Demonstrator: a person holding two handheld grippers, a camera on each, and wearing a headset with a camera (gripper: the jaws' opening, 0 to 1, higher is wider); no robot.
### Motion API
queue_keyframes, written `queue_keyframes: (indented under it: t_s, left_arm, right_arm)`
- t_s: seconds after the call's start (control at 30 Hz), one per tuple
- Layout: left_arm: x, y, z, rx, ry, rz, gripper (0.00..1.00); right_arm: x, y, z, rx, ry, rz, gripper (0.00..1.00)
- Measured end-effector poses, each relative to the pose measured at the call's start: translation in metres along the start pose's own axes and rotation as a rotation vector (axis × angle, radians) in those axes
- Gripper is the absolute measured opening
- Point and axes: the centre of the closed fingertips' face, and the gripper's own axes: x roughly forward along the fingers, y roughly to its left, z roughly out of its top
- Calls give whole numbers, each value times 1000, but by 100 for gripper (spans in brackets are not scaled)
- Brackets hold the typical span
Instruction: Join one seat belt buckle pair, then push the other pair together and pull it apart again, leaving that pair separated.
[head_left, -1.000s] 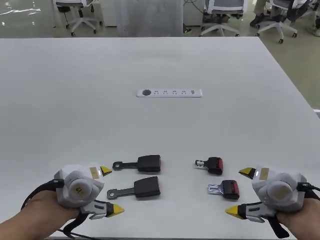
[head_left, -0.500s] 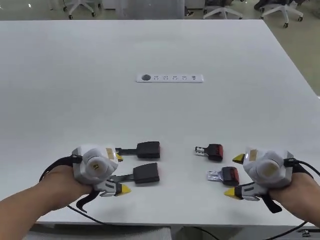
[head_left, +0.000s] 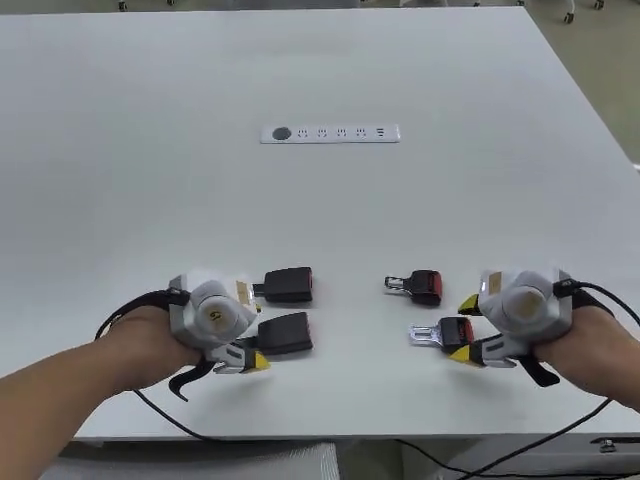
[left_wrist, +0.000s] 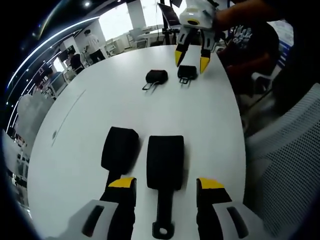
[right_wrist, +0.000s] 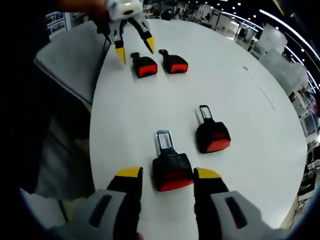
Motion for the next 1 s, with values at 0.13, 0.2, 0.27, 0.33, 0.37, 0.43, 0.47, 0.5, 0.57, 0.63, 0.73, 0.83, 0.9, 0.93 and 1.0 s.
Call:
queue_keyframes:
  t_s: [0.13,0.2,0.27,0.33,0.37,0.43,0.47,0.5,0.57,0.63,0.73,0.83,0.9,0.93,1.0]
  left_arm:
    - [7,0,1,8,12,-19,48]
    - [10,-1,1,20,19,-38,45]
    - [14,1,-1,30,32,-41,41]
    - [16,2,-2,32,37,-50,40]
    - [17,2,-1,38,35,-51,39]
    - [18,1,-1,49,36,-59,35]
    - [19,1,-2,66,41,-57,33]
    - [20,0,-4,78,46,-60,33]
    - [19,0,-3,116,49,-64,33]
    - [19,-1,-2,144,52,-78,33]
    - [19,0,-3,122,30,-84,32]
    - [20,0,-2,112,29,-86,32]
    - [20,-1,-2,109,32,-85,32]
    - [20,-1,-2,107,29,-85,32]
    - [20,-1,-3,103,24,-86,32]
  right_arm:
    - [3,-2,-2,-7,5,8,41]
    - [5,-2,-3,-10,11,14,41]
    - [7,-4,-5,-19,20,22,40]
    - [8,-5,-9,-22,33,28,36]
    - [8,-4,-11,-20,38,38,36]
    - [8,-5,-9,-9,29,41,35]
    - [8,-4,-9,-13,28,42,35]
    - [8,-4,-9,-24,30,46,35]
    - [8,-3,-10,-69,42,59,35]
    - [10,-1,-15,-212,125,93,35]
    - [11,-2,-15,-185,112,105,35]
    - [11,-2,-15,-173,104,115,35]
    - [11,-1,-15,-173,108,119,35]
    - [11,-2,-15,-168,110,121,35]
    - [12,-2,-16,-166,112,123,35]
